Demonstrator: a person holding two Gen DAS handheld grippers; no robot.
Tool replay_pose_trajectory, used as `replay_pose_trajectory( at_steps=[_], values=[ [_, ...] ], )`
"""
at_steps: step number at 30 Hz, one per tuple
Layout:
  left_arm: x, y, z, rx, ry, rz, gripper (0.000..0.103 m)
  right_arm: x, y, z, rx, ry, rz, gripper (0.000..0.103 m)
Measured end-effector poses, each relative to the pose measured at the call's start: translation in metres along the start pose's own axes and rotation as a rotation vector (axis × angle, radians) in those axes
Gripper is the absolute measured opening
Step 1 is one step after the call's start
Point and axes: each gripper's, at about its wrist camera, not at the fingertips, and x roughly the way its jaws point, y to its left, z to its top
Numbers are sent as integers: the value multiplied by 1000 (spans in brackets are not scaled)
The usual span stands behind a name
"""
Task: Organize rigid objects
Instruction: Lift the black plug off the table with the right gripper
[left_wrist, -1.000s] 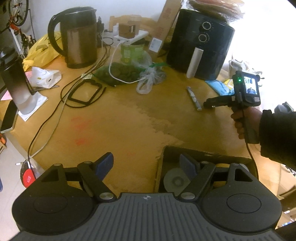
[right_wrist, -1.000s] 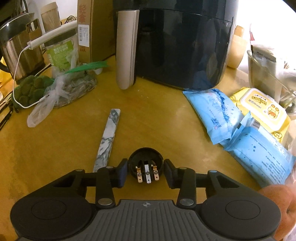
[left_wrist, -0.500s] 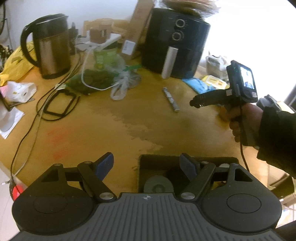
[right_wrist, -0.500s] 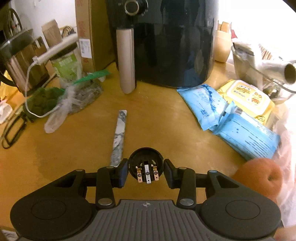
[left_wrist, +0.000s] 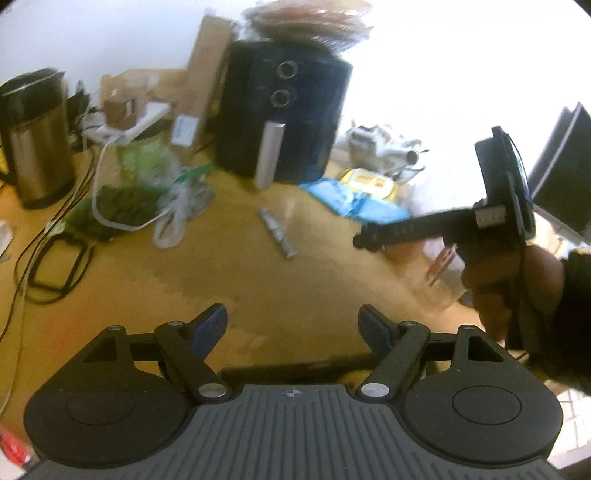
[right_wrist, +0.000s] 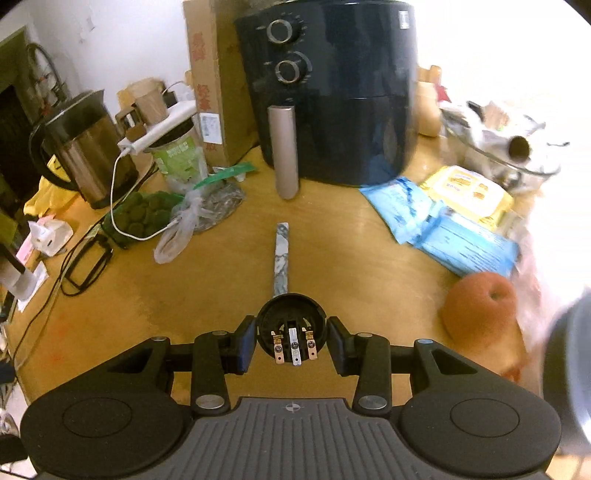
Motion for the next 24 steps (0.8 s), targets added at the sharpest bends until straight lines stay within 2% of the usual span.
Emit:
replay_pose_trajectory(
  at_steps=[7, 14, 24],
  values=[
    [3, -10, 23, 40, -65, -52, 78, -38, -6, -13, 56, -33, -18, 44],
    [2, -13, 47, 82, -122, -46, 78, -67, -9, -20, 70, -83, -37, 44],
    [20, -6, 62, 97, -103, -16, 78, -94, -7, -35, 58, -137, -71, 44]
  ],
)
